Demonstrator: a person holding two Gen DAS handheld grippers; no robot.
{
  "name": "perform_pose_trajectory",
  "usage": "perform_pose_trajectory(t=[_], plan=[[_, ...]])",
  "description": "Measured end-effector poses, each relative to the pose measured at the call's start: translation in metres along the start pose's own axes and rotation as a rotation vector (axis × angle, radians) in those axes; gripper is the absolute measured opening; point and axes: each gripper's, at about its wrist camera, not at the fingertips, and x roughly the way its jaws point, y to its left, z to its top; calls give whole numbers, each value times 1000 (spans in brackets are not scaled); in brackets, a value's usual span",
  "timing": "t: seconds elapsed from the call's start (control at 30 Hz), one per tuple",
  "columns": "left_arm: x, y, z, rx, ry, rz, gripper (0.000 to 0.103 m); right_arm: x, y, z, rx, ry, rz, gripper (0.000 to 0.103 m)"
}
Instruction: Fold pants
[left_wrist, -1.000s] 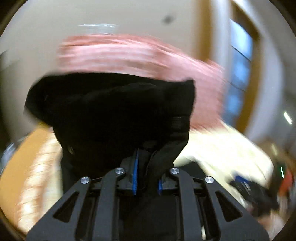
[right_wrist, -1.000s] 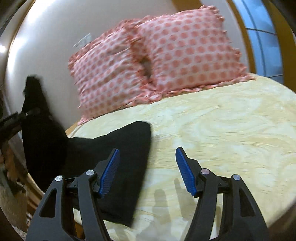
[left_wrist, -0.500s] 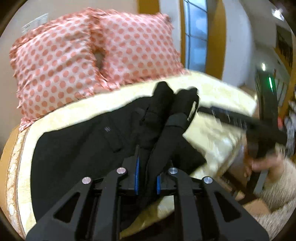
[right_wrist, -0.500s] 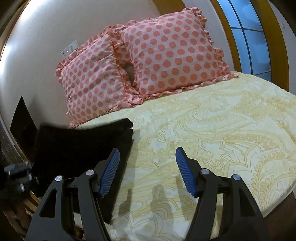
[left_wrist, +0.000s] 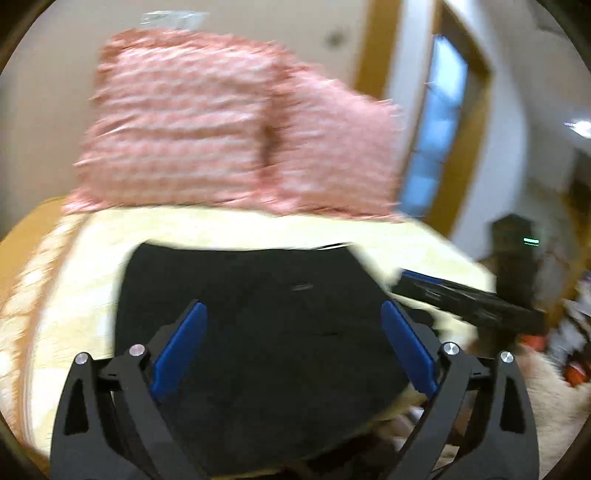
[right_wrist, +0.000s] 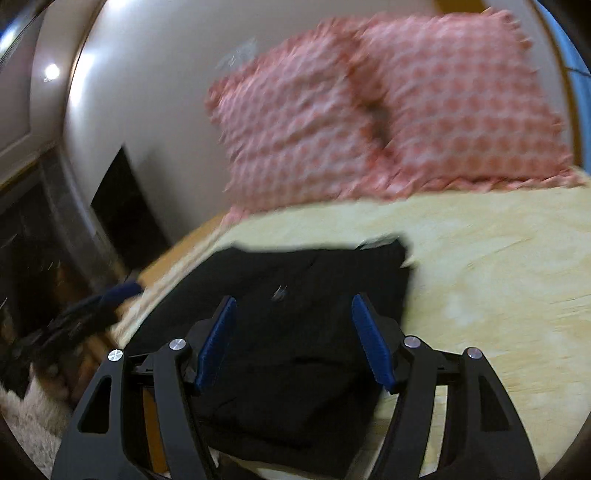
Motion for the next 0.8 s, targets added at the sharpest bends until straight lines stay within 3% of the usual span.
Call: perform_pose_trajectory(t=[0.1,0.17,0.3,0.4,0.53,0.63,0.8], plan=[[21,17,-16,-16,97,107,95,24,1,-12,-12,112,-39,67],[35,27,-28,-44,175,108,95,31,-2,-19,-22,154,-56,67],[37,14,-35,76,173,164,96,24,-9,0,25,154,-25,68],[22,30,-20,3,107,79,96,15,-37,25,126,96,-70,75],[20,79,15,-131,73,125,97,43,-70,45,207,183,-114,75],[33,114,31,-256,135,101,95,62,-77,46,235,236,-89,74],[63,140,33,-329,278,79,83,78,-81,39,242,276,-74,70]])
